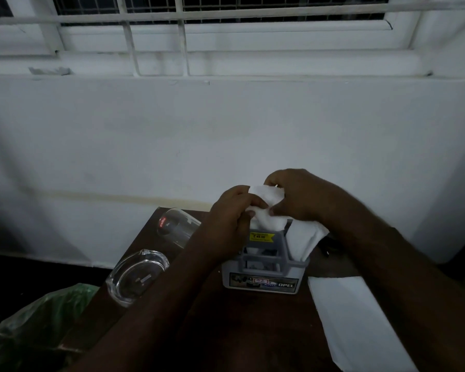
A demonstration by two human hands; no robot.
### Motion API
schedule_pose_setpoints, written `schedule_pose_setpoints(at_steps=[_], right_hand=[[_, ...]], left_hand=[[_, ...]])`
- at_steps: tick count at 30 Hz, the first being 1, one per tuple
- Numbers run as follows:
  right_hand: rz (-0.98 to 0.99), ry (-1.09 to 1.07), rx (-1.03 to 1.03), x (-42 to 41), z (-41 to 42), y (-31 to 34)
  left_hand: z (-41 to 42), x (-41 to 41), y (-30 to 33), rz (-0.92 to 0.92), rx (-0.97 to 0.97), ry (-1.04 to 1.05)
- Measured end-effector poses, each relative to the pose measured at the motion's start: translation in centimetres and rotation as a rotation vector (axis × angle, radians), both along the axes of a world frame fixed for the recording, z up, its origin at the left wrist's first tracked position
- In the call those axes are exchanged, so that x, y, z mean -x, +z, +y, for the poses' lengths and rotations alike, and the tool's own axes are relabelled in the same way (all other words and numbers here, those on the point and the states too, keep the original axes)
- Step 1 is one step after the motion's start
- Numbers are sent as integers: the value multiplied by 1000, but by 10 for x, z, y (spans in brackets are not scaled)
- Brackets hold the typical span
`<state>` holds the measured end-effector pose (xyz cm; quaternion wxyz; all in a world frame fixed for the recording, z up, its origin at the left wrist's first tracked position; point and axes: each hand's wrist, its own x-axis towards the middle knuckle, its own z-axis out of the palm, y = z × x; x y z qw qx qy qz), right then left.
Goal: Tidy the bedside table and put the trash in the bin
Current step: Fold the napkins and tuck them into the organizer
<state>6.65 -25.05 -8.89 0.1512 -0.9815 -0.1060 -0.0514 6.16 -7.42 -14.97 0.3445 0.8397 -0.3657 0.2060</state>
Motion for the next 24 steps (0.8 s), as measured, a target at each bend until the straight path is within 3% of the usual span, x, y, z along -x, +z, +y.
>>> schedule_pose_setpoints(at_steps=[3, 7, 12, 14, 17, 20, 22, 24], right_hand=[[9, -17, 87, -2, 2, -12], [-59, -54, 56, -5, 0, -14], [65, -28, 53, 3, -2, 0], [6, -51, -74, 14, -9, 22], [-242, -126, -212, 36, -35, 60], [-407, -158, -164, 69, -69, 68], [-389, -98, -164, 91, -86, 44], [-240, -46, -116, 109, -100, 1]], left_hand=[[-1, 2, -4, 59, 36, 25], [-2, 0, -3, 32, 53, 89], [-2, 2, -2, 88, -36, 75], [-2, 10, 4, 25, 5, 144], [-7, 32, 26, -214, 183, 184], [-27, 64, 40, -345, 243, 0], [-46, 91, 28, -267, 119, -228], [-63, 113, -4, -97, -56, -353]])
